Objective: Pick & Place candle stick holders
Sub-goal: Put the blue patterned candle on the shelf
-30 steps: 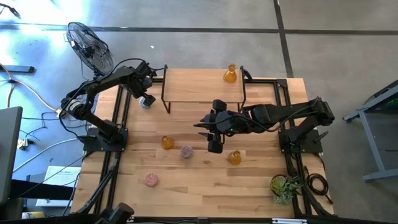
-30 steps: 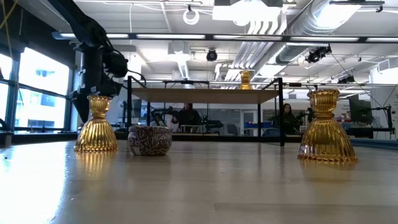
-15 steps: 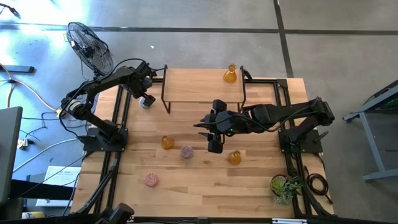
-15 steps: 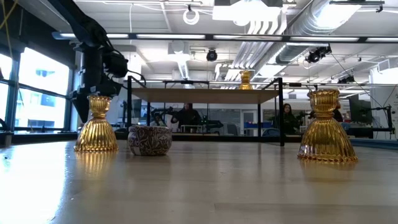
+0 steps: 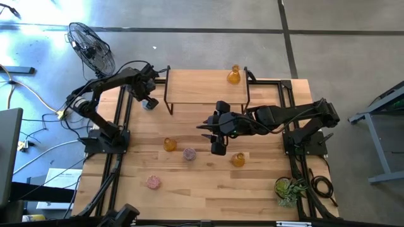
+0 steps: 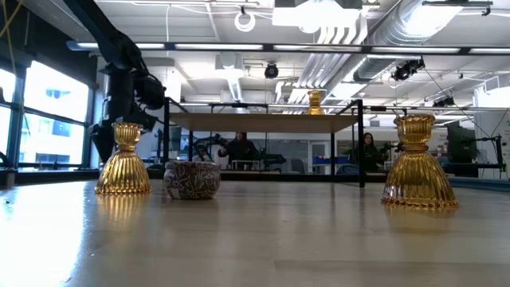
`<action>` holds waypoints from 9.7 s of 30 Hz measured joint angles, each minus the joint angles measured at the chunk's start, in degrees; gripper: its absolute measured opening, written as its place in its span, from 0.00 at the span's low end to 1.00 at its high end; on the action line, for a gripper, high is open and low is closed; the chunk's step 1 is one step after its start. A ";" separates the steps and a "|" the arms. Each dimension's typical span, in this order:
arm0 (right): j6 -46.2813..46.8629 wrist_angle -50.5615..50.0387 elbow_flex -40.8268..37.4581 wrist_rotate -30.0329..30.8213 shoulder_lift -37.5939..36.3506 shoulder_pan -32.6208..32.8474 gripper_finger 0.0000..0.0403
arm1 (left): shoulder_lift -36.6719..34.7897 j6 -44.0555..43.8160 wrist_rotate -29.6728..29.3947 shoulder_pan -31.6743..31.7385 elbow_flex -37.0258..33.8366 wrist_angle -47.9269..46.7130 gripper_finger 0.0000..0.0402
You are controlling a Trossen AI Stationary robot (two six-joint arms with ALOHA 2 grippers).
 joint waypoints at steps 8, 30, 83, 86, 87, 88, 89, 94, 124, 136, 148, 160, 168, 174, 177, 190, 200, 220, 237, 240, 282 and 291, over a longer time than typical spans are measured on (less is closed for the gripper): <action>0.00 0.02 0.00 0.00 0.00 0.00 0.54 | 3.03 -0.12 1.50 0.00 0.00 0.27 0.95; 0.61 -0.20 0.00 -0.27 0.00 0.00 0.54 | 3.05 -1.94 1.75 0.00 0.00 1.39 0.95; 1.07 -0.22 0.00 -1.09 0.00 0.00 0.54 | 7.91 -4.81 -3.69 -3.38 -0.09 2.12 0.75; 1.07 -0.22 0.00 -1.09 0.00 0.00 0.54 | 7.88 -4.78 -2.44 -3.39 -0.09 2.17 0.72; 1.07 -0.22 0.00 -1.09 0.00 0.00 0.54 | 7.88 -4.80 -2.15 -3.37 -0.09 2.15 0.72; 1.07 -0.22 0.00 -1.09 0.00 0.00 0.54 | 7.88 -4.80 -1.99 -3.37 -0.09 2.15 0.72; 1.07 -0.22 0.00 -1.09 0.00 0.00 0.54 | 7.88 -4.78 -1.95 -3.37 -0.09 2.17 0.73; 1.07 -0.22 0.00 -1.09 0.00 0.00 0.54 | 7.88 -4.57 -3.08 -3.39 -0.09 2.57 0.74; 1.11 -0.56 0.00 -2.14 0.00 2.04 0.54 | -0.93 -8.08 -8.06 -12.68 -0.07 -15.91 0.72; 1.49 -0.55 0.00 -1.92 0.02 2.36 0.54 | -9.81 -12.78 -6.98 -20.74 0.12 -29.52 0.72; 1.51 -0.06 0.00 -1.92 0.02 2.36 0.54 | -18.78 -19.37 -0.81 -29.57 4.41 -33.33 0.72; 2.82 -0.09 0.00 0.24 0.02 3.78 0.54 | -19.15 -23.81 -3.26 -36.21 12.24 -35.34 0.73; 3.16 -0.09 0.00 3.02 0.01 6.40 0.54 | -19.11 -25.30 -4.29 -40.19 19.46 -35.55 0.73; 3.23 -0.09 0.00 5.00 0.02 9.03 0.54 | -19.11 -26.41 -4.26 -42.46 25.29 -35.55 0.73; 3.24 -0.12 0.00 7.19 0.02 10.41 0.54 | -19.09 -26.16 -4.30 -43.58 27.42 -35.52 0.73; 3.15 -0.16 0.00 13.19 0.02 13.62 0.54 | -18.64 -20.77 -4.25 -43.50 30.69 -28.88 0.73; 4.09 -0.22 0.00 13.25 0.02 13.60 0.54 | -11.08 -15.19 -7.08 -43.47 30.69 -20.27 0.73; 4.50 -2.76 0.00 13.16 0.02 13.60 0.54 | 8.25 -3.33 0.26 -27.51 59.33 -27.00 0.73; 4.19 -3.02 0.00 18.45 0.31 13.57 0.54 | 21.31 2.58 5.64 -17.23 61.90 -23.60 0.73; 4.34 -3.09 0.00 18.21 0.31 13.57 0.54 | 22.94 3.25 5.42 -17.32 61.90 -21.58 0.73; 0.02 6.92 -9.31 18.54 0.00 13.46 0.54 | 25.26 2.71 1.78 -16.00 61.86 -22.69 0.73; 0.59 6.90 -9.31 18.14 0.00 13.46 0.54 | 25.26 2.61 1.73 -16.00 61.86 -22.69 0.73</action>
